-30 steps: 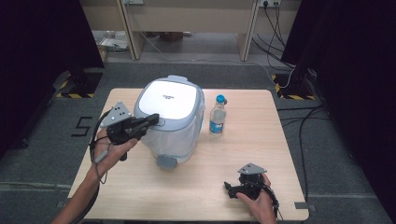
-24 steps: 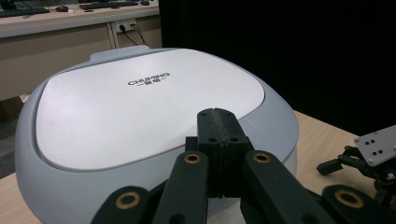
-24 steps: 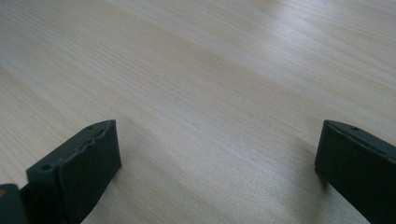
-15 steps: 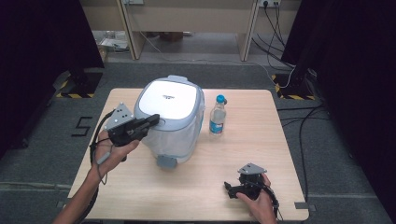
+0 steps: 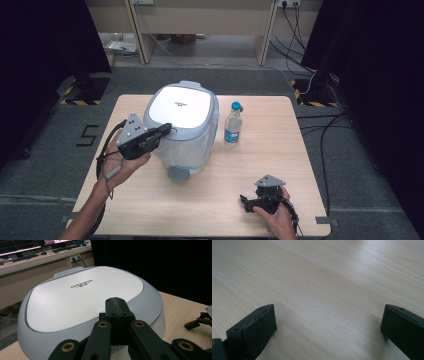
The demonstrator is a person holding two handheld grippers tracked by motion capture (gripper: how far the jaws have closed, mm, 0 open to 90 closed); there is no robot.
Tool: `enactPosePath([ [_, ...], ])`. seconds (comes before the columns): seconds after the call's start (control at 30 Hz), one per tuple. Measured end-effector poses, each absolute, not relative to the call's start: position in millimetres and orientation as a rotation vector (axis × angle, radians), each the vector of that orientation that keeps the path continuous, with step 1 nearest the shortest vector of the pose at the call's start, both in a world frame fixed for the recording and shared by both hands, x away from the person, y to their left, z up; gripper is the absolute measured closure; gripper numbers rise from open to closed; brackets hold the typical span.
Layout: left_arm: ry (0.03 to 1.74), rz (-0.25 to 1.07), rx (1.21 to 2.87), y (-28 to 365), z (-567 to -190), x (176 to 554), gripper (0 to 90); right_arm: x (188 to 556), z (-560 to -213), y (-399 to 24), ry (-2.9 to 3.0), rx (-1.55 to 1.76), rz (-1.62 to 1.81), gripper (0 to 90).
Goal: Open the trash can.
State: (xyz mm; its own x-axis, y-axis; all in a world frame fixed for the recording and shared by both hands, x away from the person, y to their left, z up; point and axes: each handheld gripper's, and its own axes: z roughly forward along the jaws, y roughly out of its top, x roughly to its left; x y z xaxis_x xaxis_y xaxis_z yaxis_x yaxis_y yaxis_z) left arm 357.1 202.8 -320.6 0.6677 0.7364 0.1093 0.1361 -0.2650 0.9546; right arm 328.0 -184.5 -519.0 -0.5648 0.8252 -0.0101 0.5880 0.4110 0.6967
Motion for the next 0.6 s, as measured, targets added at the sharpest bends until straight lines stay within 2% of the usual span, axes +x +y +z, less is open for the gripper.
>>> enactPosePath([
  [0.3,0.701,0.658,1.795,204,-316,360,89.1,328,-519,-184,2.319,1.217,0.934,0.5],
  [0.6,0.72,0.615,1.752,214,-317,364,77.3,328,-519,-185,2.319,1.217,0.933,0.5],
])
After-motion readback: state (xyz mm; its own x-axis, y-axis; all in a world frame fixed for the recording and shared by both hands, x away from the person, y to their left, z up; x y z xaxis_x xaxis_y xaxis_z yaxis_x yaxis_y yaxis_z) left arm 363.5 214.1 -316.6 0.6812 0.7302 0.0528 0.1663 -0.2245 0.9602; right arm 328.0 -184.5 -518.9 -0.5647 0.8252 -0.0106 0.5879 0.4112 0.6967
